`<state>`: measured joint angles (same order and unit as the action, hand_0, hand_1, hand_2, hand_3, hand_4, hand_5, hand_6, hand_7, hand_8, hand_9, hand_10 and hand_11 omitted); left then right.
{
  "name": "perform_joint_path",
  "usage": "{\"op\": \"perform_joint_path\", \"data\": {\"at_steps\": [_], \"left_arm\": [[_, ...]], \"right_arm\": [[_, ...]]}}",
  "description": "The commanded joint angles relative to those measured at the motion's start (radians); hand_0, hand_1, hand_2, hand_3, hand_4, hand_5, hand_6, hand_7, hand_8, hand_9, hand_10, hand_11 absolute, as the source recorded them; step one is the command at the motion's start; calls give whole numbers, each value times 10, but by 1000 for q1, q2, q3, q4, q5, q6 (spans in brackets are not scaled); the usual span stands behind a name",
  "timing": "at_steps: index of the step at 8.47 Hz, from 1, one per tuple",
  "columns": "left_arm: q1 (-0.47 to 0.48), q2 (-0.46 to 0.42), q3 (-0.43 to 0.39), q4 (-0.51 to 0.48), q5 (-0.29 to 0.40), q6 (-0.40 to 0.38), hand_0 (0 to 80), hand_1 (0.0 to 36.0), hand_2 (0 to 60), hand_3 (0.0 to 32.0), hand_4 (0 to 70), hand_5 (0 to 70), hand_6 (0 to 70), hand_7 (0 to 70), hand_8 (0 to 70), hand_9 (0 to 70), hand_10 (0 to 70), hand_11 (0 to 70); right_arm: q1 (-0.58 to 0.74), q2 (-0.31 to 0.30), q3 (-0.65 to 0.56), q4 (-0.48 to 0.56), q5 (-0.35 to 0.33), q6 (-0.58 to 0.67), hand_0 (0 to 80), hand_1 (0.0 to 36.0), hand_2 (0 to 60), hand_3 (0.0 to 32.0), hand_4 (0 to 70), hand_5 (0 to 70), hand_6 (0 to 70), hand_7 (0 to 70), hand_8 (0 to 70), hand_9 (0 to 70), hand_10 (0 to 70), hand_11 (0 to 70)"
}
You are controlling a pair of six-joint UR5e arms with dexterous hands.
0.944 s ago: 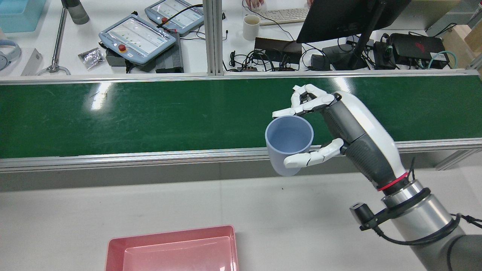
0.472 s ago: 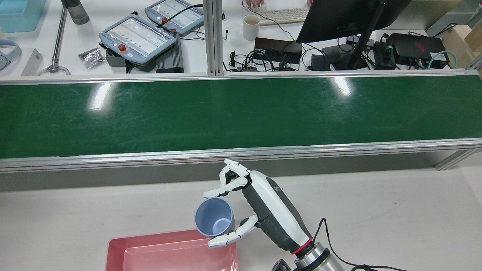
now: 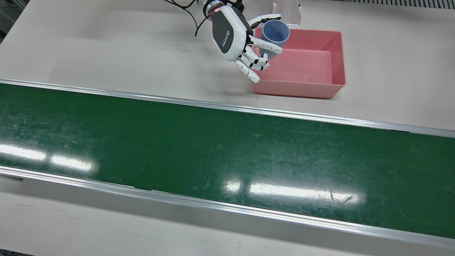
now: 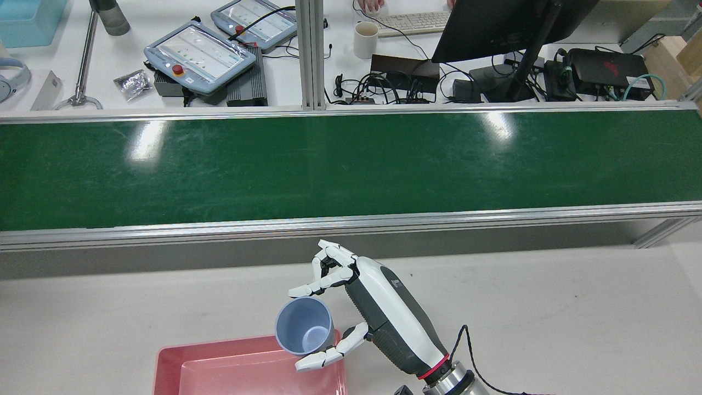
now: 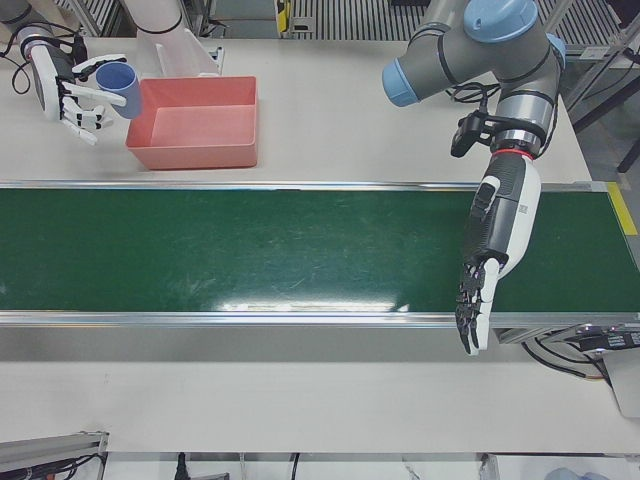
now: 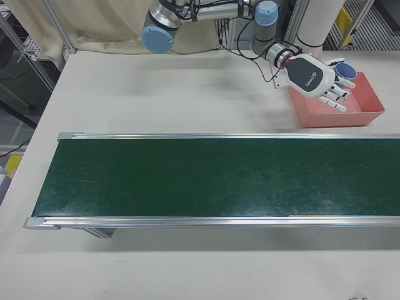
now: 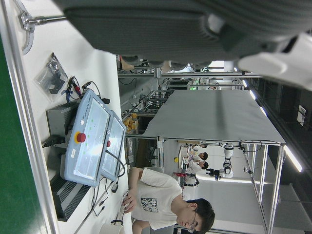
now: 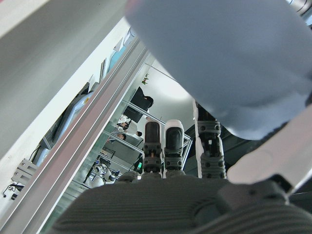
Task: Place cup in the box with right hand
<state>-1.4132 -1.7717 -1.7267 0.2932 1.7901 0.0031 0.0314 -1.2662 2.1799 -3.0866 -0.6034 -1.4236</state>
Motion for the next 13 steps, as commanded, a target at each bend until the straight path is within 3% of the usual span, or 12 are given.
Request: {"op": "perform_joint_path", "data": {"at_steps": [1, 2, 3, 4, 6, 7, 8, 9, 10, 11, 12, 13], "left_arm": [[0, 0, 1, 0, 0, 0, 0, 0, 0, 0, 0, 0, 0, 0, 0, 0, 0, 0], [0, 0, 1, 0, 0, 0, 0, 0, 0, 0, 0, 0, 0, 0, 0, 0, 0, 0], [0, 0, 1, 0, 0, 0, 0, 0, 0, 0, 0, 0, 0, 0, 0, 0, 0, 0], [0, 0, 1, 0, 0, 0, 0, 0, 0, 0, 0, 0, 0, 0, 0, 0, 0, 0], [0, 0, 1, 0, 0, 0, 0, 0, 0, 0, 0, 0, 0, 0, 0, 0, 0, 0], [0, 0, 1, 0, 0, 0, 0, 0, 0, 0, 0, 0, 0, 0, 0, 0, 0, 0], [0, 0, 1, 0, 0, 0, 0, 0, 0, 0, 0, 0, 0, 0, 0, 0, 0, 0], [0, 0, 3, 0, 0, 0, 0, 0, 0, 0, 0, 0, 0, 0, 0, 0, 0, 0], [-1, 0, 3, -2, 0, 0, 0, 0, 0, 0, 0, 0, 0, 0, 0, 0, 0, 0], [0, 0, 3, -2, 0, 0, 0, 0, 0, 0, 0, 0, 0, 0, 0, 0, 0, 0], [-1, 0, 1, 0, 0, 0, 0, 0, 0, 0, 0, 0, 0, 0, 0, 0, 0, 0], [0, 0, 1, 0, 0, 0, 0, 0, 0, 0, 0, 0, 0, 0, 0, 0, 0, 0]], "right_arm": [[-18, -7, -3, 0, -3, 47, 0, 0, 176, 0, 409, 0, 34, 206, 29, 79, 0, 0], [-24, -16, -3, 0, -4, 61, 0, 0, 248, 0, 290, 0, 5, 106, 9, 34, 0, 0], [-25, -16, -3, -1, -4, 61, 0, 0, 216, 68, 239, 0, 0, 121, 10, 41, 0, 0], [-25, -16, -3, -1, -4, 61, 0, 0, 187, 106, 247, 0, 0, 133, 14, 40, 0, 0], [-4, -30, 30, -3, -9, 63, 0, 0, 175, 130, 247, 0, 0, 153, 17, 50, 0, 0], [42, -88, 105, -3, -18, 75, 0, 0, 161, 124, 271, 0, 0, 171, 22, 59, 0, 0], [111, -149, 154, -7, -35, 156, 0, 0, 66, 106, 318, 0, 7, 192, 31, 68, 0, 0], [236, -194, 158, -17, -117, 310, 243, 0, 0, 56, 428, 0, 21, 224, 46, 87, 0, 0], [392, -200, 161, -112, -216, 418, 376, 0, 0, 26, 469, 0, 32, 246, 44, 99, 0, 0], [545, -200, 156, -282, -316, 580, 405, 0, 0, 26, 501, 0, 36, 259, 43, 107, 0, 0], [749, -200, 105, -460, -431, 808, 406, 6, 90, 0, 580, 0, 46, 276, 41, 109, 0, 0], [918, -199, -8, -465, -554, 922, 396, 8, 114, 0, 592, 0, 51, 291, 43, 116, 0, 0]]}}
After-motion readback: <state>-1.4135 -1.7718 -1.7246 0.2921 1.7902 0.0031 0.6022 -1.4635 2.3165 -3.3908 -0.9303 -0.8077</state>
